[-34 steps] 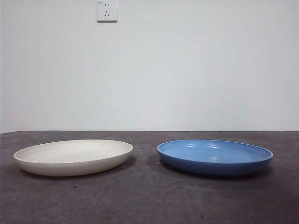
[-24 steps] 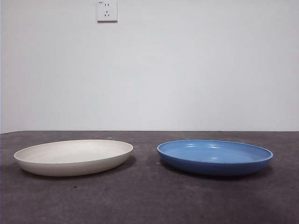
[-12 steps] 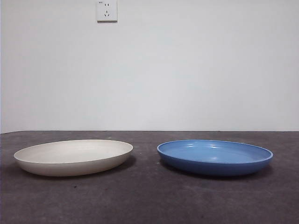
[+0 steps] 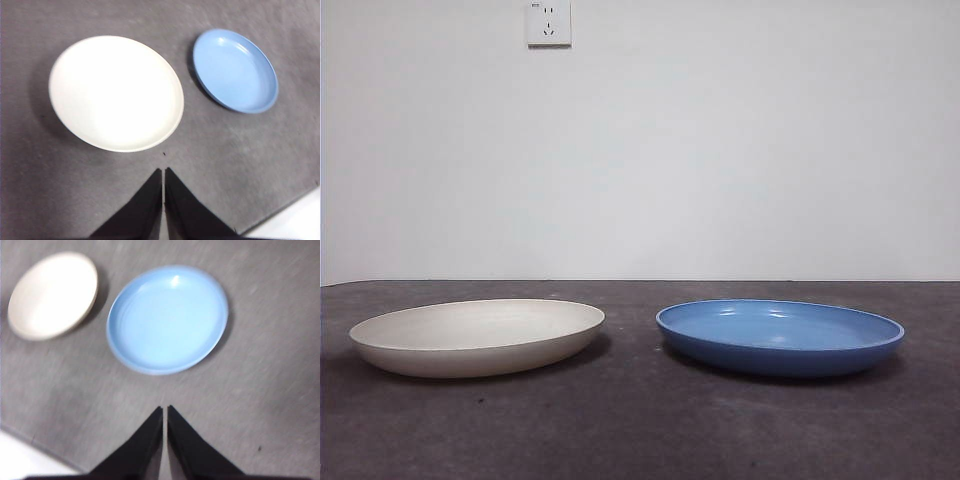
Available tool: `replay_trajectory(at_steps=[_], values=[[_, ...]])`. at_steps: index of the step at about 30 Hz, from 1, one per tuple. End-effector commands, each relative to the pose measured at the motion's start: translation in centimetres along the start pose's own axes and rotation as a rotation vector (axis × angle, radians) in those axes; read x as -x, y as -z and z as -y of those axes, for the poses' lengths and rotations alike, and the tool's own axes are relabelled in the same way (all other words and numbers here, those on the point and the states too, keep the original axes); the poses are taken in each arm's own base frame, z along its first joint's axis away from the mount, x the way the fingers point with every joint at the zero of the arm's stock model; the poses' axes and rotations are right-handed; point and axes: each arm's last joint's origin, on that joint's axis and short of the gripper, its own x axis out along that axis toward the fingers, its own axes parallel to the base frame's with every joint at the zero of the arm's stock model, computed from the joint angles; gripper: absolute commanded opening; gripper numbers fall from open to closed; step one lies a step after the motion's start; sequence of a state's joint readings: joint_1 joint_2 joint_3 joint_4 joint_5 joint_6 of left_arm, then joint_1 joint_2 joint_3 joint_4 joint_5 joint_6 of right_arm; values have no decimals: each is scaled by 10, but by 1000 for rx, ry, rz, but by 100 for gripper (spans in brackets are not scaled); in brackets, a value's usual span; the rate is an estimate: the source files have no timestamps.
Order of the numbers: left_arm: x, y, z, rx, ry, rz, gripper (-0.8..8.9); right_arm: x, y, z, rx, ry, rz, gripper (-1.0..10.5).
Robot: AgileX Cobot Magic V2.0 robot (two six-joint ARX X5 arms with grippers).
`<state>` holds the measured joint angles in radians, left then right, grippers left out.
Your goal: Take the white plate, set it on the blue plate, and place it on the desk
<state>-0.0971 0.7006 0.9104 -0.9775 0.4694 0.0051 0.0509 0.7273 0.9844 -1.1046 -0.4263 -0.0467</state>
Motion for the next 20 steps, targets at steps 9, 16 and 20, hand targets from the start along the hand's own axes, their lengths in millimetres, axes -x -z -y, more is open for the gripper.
replay_trajectory(at_steps=[9, 16, 20], values=[[3, -5, 4, -52, 18, 16, 188, 0, -2, -8, 62, -49, -20, 107], [3, -6, 4, -35, 18, 25, 477, 0, -2, -8, 57, -49, -20, 426], [1, -8, 3, -34, 18, 30, 477, 0, -2, -8, 55, -49, -19, 426]])
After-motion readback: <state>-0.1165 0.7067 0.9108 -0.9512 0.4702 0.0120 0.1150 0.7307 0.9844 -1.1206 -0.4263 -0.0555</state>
